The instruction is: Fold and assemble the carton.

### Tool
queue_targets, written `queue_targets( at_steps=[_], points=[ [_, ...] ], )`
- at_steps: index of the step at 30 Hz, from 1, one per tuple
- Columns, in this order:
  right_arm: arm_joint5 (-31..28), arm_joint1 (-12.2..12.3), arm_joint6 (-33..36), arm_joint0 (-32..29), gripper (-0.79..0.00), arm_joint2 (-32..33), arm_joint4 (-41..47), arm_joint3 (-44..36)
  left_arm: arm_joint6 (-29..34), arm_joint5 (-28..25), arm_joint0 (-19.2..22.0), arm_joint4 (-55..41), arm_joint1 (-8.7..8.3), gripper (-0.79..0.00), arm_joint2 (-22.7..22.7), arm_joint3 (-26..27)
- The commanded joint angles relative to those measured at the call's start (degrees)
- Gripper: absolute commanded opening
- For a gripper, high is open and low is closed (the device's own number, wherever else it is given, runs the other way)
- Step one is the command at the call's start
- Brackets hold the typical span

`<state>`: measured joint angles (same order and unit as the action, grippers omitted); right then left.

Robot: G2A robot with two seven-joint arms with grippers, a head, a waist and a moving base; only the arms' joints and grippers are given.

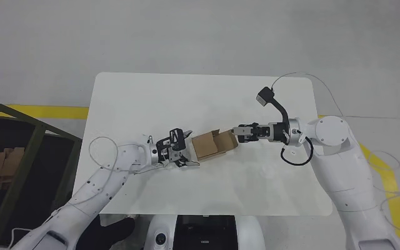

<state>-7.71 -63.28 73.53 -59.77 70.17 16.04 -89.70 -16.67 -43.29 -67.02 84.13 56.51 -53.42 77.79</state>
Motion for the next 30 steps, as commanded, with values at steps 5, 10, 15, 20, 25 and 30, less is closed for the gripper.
queue_targets(
  at_steps=[5,10,15,20,25,30],
  points=[
    [0.0,0.0,0.0,0.0,0.0,0.0,0.0,0.0,-2.08,-0.38,3.89,0.58,1.33,0.0,2.52,-3.73],
    [0.0,0.0,0.0,0.0,0.0,0.0,0.0,0.0,-4.14,-2.15,7.62,2.31,2.45,0.0,4.89,-6.92],
    [0.0,0.0,0.0,0.0,0.0,0.0,0.0,0.0,-5.98,-3.04,10.43,4.28,3.34,0.0,6.67,-9.9],
    [0.0,0.0,0.0,0.0,0.0,0.0,0.0,0.0,-7.76,-3.09,11.88,4.97,3.67,0.0,6.79,-12.56],
    [0.0,0.0,0.0,0.0,0.0,0.0,0.0,0.0,-8.47,-3.83,12.42,5.74,3.73,0.0,6.75,-13.52],
    [0.0,0.0,0.0,0.0,0.0,0.0,0.0,0.0,-9.6,-6.1,13.22,7.69,3.94,0.0,7.89,-13.38]
  ],
)
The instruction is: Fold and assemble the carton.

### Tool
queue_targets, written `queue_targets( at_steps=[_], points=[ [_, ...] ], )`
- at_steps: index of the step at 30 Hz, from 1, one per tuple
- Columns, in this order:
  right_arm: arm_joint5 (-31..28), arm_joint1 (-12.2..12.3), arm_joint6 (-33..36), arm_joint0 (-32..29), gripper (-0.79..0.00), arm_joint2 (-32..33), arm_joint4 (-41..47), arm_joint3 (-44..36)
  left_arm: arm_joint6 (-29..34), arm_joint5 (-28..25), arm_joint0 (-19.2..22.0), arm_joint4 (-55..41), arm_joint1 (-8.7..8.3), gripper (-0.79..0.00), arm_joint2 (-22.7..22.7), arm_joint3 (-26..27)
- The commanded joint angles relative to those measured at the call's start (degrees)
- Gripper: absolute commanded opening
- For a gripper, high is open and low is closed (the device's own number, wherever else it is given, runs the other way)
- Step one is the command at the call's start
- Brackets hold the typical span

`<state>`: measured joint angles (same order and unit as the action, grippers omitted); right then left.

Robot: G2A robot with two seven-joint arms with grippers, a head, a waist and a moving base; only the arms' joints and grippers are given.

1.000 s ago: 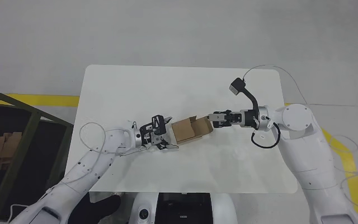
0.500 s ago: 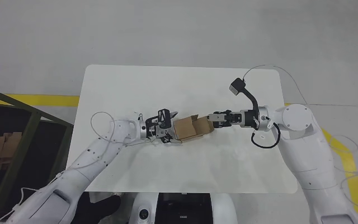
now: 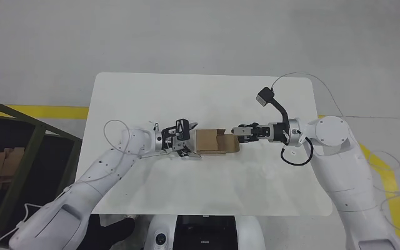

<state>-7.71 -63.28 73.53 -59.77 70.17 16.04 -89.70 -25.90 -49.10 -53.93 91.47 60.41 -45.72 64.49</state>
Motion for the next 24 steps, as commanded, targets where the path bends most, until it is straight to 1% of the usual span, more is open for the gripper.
queue_targets(
  at_steps=[1,4,6,7,8,12,17,19,24],
  points=[
    [0.0,0.0,0.0,0.0,0.0,0.0,0.0,0.0,-0.67,-0.46,0.25,0.54,0.08,0.0,0.31,-0.28],
    [0.01,-0.01,-0.31,-0.15,0.0,-0.06,-0.01,-0.07,-1.38,-0.6,0.62,1.08,0.25,0.0,0.7,-0.67],
    [0.16,0.03,-0.81,-1.11,-0.502,-0.73,-0.53,-0.79,-1.73,-0.49,0.89,1.25,0.4,0.0,0.94,-1.0],
    [0.42,0.09,-0.5,-1.39,-0.723,-1.03,-0.92,-0.88,-1.89,-0.42,1.03,1.33,0.48,0.0,1.06,-1.23],
    [0.68,0.15,-0.16,-1.6,-0.785,-1.34,-1.31,-1.0,-1.95,-0.42,1.2,1.37,0.56,0.0,1.18,-1.53],
    [1.94,0.38,0.77,-2.2,-0.785,-2.63,-3.55,-1.1,-2.69,0.03,1.83,1.07,0.89,0.0,1.38,-2.65],
    [3.85,0.57,0.11,-3.44,-0.785,-4.64,-6.95,-1.76,-3.63,0.17,2.32,1.17,1.17,0.0,1.65,-3.53],
    [5.34,0.61,-1.1,-3.66,-0.785,-5.95,-10.34,-2.21,-3.95,0.22,2.44,1.31,1.25,0.0,1.74,-3.72],
    [8.71,0.47,-4.74,-4.38,-0.785,-8.64,-14.53,-3.19,-4.76,0.29,2.69,1.52,1.31,0.0,1.63,-4.11]
  ],
)
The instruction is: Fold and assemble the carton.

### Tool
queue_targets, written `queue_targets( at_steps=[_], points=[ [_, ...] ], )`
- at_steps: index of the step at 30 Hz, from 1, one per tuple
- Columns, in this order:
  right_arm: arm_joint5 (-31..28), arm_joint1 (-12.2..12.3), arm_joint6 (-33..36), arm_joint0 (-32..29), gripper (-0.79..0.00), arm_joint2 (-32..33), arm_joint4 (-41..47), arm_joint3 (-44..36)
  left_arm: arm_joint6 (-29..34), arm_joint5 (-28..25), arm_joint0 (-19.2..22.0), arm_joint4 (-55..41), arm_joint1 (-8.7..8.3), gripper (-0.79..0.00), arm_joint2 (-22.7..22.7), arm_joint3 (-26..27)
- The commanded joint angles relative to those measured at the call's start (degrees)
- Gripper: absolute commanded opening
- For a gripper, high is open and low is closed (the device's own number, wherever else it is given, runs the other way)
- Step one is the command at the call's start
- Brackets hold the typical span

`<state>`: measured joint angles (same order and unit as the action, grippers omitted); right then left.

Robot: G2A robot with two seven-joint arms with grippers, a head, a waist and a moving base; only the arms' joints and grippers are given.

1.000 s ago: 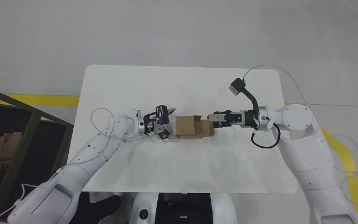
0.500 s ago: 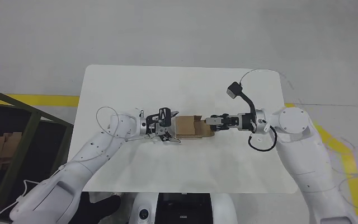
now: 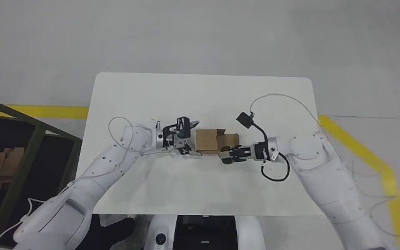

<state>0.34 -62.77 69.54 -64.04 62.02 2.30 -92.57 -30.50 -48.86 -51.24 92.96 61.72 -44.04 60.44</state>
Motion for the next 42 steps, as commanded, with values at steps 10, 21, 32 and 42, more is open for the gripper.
queue_targets(
  at_steps=[10,21,32,42],
  points=[
    [2.71,-0.09,-2.59,-0.32,-0.785,-1.34,-2.34,-0.75,-0.47,0.01,-0.13,0.72,0.02,0.0,-0.09,0.15],
    [4.19,0.12,-3.3,-2.76,-0.785,-3.12,-3.87,0.92,-0.71,-0.23,-0.36,1.01,-0.03,0.0,-0.34,0.57],
    [9.14,-0.48,-6.41,0.14,-0.785,-6.71,-8.17,5.87,0.17,-0.21,-0.45,0.65,0.19,0.0,-0.32,0.64],
    [11.45,0.06,-9.34,0.3,-0.785,-4.98,-10.89,5.71,0.92,-0.54,-0.17,0.72,0.51,0.0,0.1,0.8]
  ],
)
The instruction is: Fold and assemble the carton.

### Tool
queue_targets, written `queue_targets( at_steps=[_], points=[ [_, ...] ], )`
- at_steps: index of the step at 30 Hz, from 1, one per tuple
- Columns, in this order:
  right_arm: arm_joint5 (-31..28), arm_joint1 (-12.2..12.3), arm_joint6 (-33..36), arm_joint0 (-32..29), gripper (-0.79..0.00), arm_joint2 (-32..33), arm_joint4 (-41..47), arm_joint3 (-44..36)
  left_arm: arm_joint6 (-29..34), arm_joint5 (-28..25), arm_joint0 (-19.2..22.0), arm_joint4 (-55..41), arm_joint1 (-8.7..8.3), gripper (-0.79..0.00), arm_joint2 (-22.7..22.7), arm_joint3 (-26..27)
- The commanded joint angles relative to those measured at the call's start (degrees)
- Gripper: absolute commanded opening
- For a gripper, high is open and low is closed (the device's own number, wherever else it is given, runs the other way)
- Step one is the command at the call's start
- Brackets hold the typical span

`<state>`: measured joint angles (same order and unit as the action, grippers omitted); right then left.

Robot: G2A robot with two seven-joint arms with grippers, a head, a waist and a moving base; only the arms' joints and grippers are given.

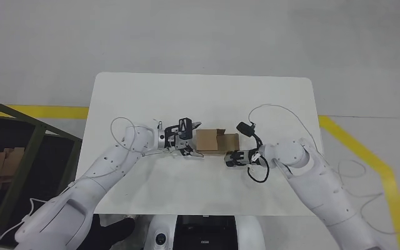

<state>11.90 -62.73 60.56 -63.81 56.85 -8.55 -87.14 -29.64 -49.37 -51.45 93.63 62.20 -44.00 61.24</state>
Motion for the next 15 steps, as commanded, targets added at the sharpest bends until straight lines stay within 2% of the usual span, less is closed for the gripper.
queue_targets(
  at_steps=[1,15],
  points=[
    [-0.09,0.02,-0.75,0.2,-0.785,0.27,-0.12,0.48,0.08,-0.04,0.06,0.04,0.06,0.0,0.08,-0.02],
    [-1.13,-0.75,-2.6,2.85,-0.785,-1.5,0.84,3.05,0.03,-0.31,0.31,0.69,0.24,0.0,0.28,-0.4]
  ],
)
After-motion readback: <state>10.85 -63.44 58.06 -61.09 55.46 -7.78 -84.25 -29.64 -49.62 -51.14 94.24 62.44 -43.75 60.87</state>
